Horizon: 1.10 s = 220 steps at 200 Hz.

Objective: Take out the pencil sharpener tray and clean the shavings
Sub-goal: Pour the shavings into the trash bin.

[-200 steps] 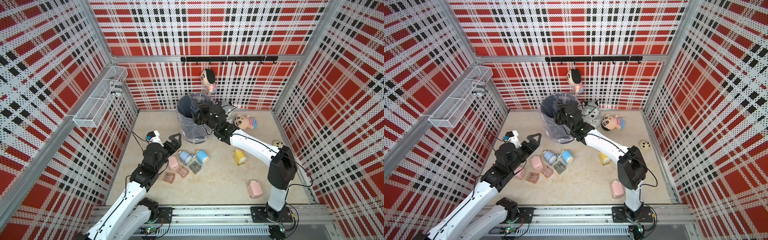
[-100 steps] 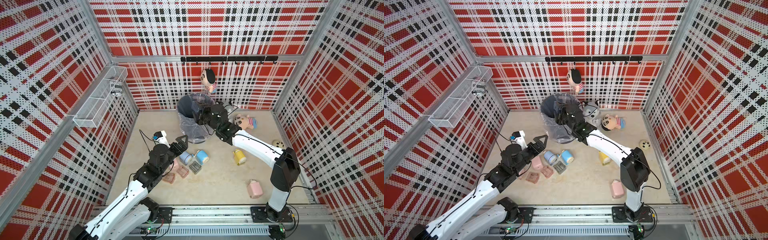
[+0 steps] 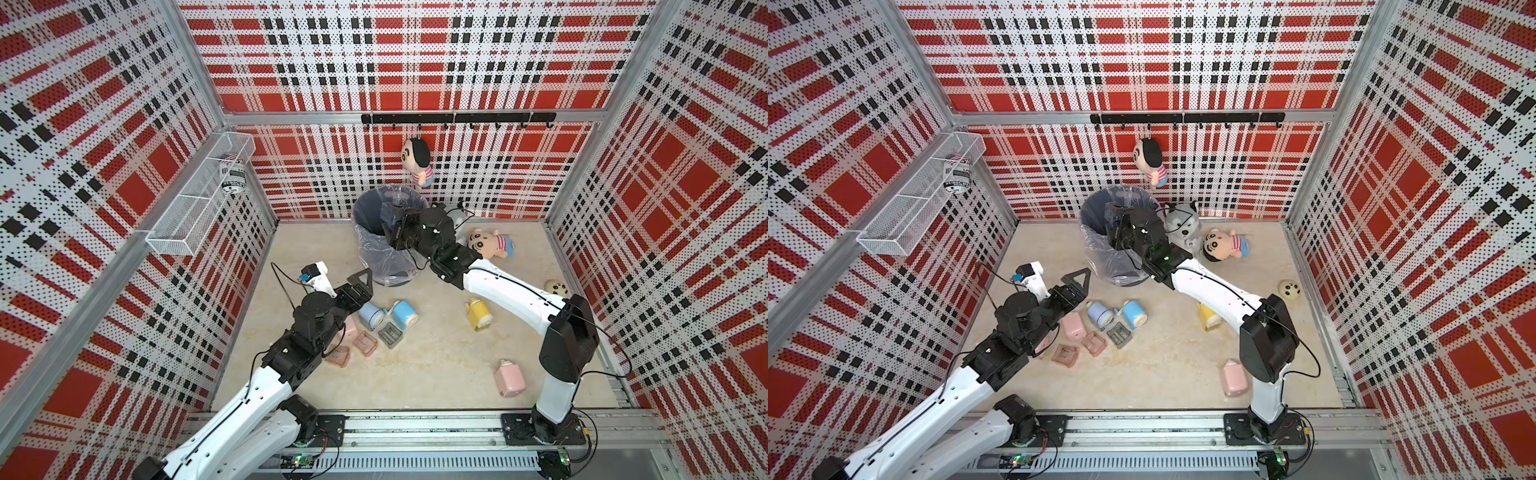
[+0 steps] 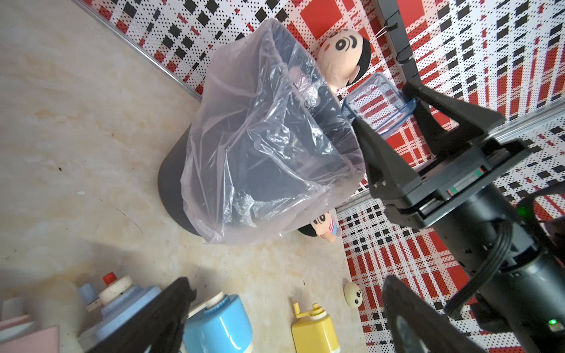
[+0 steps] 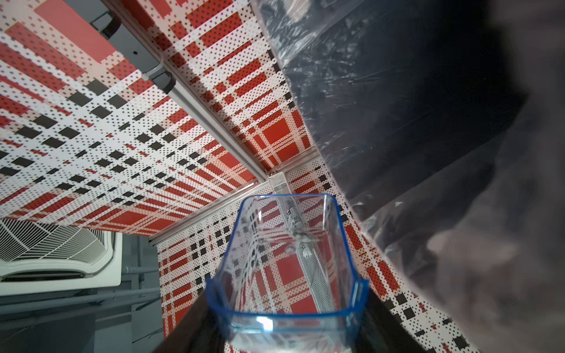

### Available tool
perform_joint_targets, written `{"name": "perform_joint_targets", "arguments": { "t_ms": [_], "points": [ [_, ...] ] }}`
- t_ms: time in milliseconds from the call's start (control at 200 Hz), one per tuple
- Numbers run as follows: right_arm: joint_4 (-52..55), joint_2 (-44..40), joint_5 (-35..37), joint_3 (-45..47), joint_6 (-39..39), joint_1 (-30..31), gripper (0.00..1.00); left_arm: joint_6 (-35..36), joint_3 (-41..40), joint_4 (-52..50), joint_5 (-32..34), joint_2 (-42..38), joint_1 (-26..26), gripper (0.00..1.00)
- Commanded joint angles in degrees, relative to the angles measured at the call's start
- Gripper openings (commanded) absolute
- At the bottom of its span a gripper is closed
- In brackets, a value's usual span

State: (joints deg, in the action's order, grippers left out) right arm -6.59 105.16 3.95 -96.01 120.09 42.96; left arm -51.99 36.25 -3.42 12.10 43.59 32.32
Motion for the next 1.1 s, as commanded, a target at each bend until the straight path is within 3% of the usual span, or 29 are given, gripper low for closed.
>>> {"name": "perform_joint_targets", "arguments": {
  "t_ms": [0, 351, 1097],
  "points": [
    [1.4, 1.0, 0.0, -3.1, 0.8, 0.1, 0.39, 1.4, 0.1, 0.5, 0.7, -0.4, -0.2, 0.98],
    [-1.6, -0.1, 0.7, 5.6, 2.6, 0.2, 0.39, 2.3, -0.7, 0.6, -0.7, -0.8, -1.8, 0.98],
    [-0.4, -1.8, 1.2, 2.5, -1.5, 0.5, 0.39, 1.8, -2.0, -1.6, -0.1, -5.0, -2.2, 0.98]
  ]
}}
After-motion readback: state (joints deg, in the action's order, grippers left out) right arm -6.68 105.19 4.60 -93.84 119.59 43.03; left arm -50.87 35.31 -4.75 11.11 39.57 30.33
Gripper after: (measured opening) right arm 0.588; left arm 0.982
